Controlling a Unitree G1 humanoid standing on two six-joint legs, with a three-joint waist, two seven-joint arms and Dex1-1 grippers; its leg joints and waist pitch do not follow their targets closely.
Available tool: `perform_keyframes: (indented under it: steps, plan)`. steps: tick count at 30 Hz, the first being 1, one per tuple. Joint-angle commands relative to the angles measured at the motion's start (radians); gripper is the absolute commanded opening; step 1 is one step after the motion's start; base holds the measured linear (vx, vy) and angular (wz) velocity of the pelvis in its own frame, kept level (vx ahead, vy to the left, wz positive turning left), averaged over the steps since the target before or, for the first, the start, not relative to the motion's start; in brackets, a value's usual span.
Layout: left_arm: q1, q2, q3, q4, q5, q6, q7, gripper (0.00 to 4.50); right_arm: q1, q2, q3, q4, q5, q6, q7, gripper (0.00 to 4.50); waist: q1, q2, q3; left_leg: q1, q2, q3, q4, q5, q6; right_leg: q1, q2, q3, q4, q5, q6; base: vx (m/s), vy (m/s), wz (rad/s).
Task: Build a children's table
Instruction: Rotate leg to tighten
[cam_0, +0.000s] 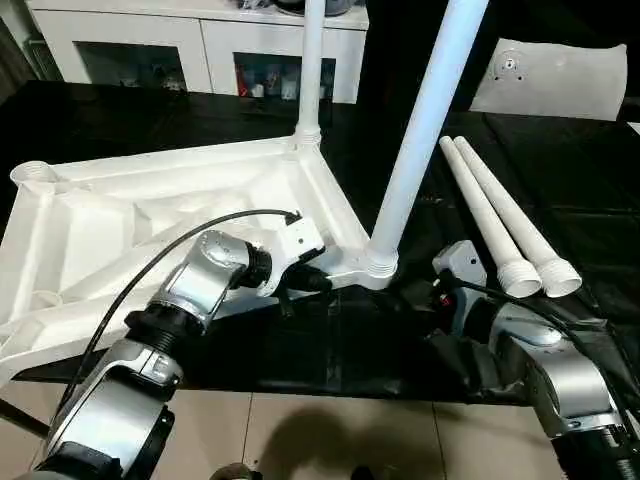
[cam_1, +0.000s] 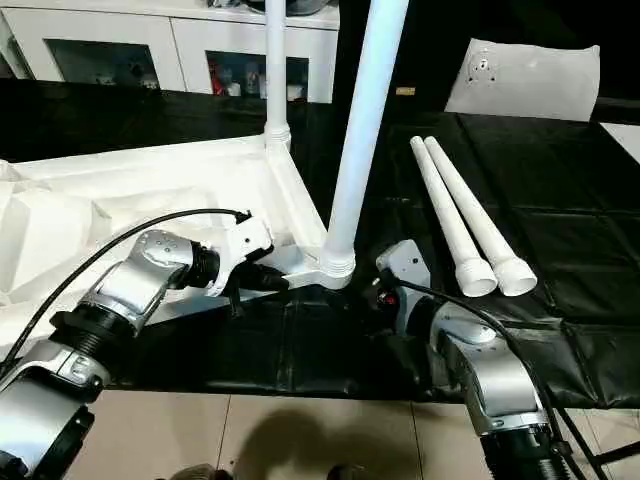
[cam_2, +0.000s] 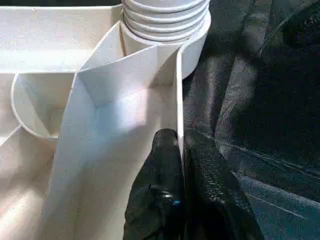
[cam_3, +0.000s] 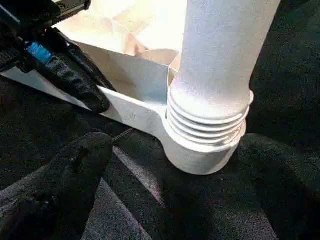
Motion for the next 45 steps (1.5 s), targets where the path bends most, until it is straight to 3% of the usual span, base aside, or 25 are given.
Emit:
perform_keyframes:
  steps: [1,2,3,4,5,7,13,20,31,41,45]
  plan:
    - [0.000,0.010,-0.038,0.009,-0.002,-0.043,-0.079,0.06,-0.026,-0.016,-0.003,-0.001,-0.003,-0.014,0.011,4.50,0.005,0.005,-0.078,0.008,0.055,-0.017,-0.065,-0.178,0.059,0.065,-0.069,0.055,-0.060,-0.222,-0.202,0.000,0.000,0.00]
    - [0.000,0.010,-0.038,0.009,-0.002,-0.043,-0.079,0.06,-0.026,-0.016,-0.003,-0.001,-0.003,-0.014,0.011,4.50,0.006,0.006,-0.078,0.008,0.054,-0.018,-0.065,-0.177,0.061,0.064,-0.069,0.054,-0.061,-0.224,-0.202,0.000,0.000,0.00]
    - [0.023,0.037,-0.053,0.006,-0.019,-0.175,-0.186,0.06,-0.037,-0.030,-0.001,0.010,-0.003,-0.027,0.032,4.50,0.007,0.006,-0.077,0.009,0.054,-0.018,-0.065,-0.179,0.062,0.064,-0.069,0.055,-0.063,-0.227,-0.201,0.000,0.000,0.00]
    - [0.031,0.051,-0.061,0.003,-0.021,-0.202,-0.222,0.06,-0.041,-0.038,0.002,0.015,-0.002,-0.032,0.048,4.50,0.005,0.006,-0.078,0.007,0.054,-0.018,-0.067,-0.183,0.060,0.066,-0.069,0.056,-0.061,-0.228,-0.198,0.000,0.000,0.00]
    - [0.032,0.053,-0.063,0.004,-0.020,-0.206,-0.227,0.06,-0.042,-0.039,0.003,0.015,-0.002,-0.033,0.051,4.50,0.007,0.003,-0.078,0.010,0.055,-0.017,-0.066,-0.185,0.059,0.063,-0.070,0.056,-0.062,-0.229,-0.198,0.000,0.000,0.00]
    - [0.038,0.075,-0.075,0.016,-0.014,-0.252,-0.264,0.06,-0.048,-0.054,0.016,0.021,0.002,-0.043,0.087,4.50,0.012,0.009,-0.075,0.019,0.059,-0.014,-0.067,-0.211,0.053,0.056,-0.069,0.058,-0.061,-0.236,-0.206,0.000,0.000,0.00]
    - [0.053,0.101,-0.064,0.014,-0.045,-0.306,-0.347,0.06,-0.070,-0.088,0.078,0.040,0.026,-0.076,0.249,4.50,0.024,0.004,-0.073,0.017,0.062,-0.016,-0.070,-0.232,0.036,0.060,-0.074,0.058,-0.059,-0.261,-0.198,0.000,0.000,0.00]
    - [0.044,0.119,-0.076,0.052,-0.028,-0.370,-0.391,0.00,-0.107,-0.109,0.146,0.103,0.009,-0.132,0.374,3.86,0.031,0.000,-0.074,0.015,0.062,-0.015,-0.069,-0.221,0.039,0.059,-0.074,0.057,-0.058,-0.285,-0.190,0.000,0.000,0.00]
    - [0.032,0.110,-0.070,0.083,-0.023,-0.397,-0.401,0.00,-0.147,-0.120,0.173,0.165,0.003,-0.172,0.446,2.83,0.035,-0.001,-0.074,0.014,0.060,-0.014,-0.066,-0.214,0.040,0.060,-0.074,0.056,-0.058,-0.299,-0.191,0.000,0.000,0.00]
    - [0.030,0.104,-0.054,0.102,-0.036,-0.381,-0.402,0.00,-0.142,-0.115,0.186,0.174,0.003,-0.183,0.476,2.70,0.035,0.002,-0.071,0.015,0.061,-0.014,-0.068,-0.219,0.040,0.058,-0.073,0.057,-0.058,-0.299,-0.190,0.000,0.000,0.00]
    - [0.025,0.081,-0.027,0.110,-0.039,-0.314,-0.325,0.00,-0.128,-0.079,0.168,0.161,0.038,-0.137,0.447,2.70,0.034,0.006,-0.069,0.016,0.062,-0.014,-0.069,-0.230,0.040,0.058,-0.071,0.056,-0.059,-0.296,-0.199,0.000,0.000,0.00]
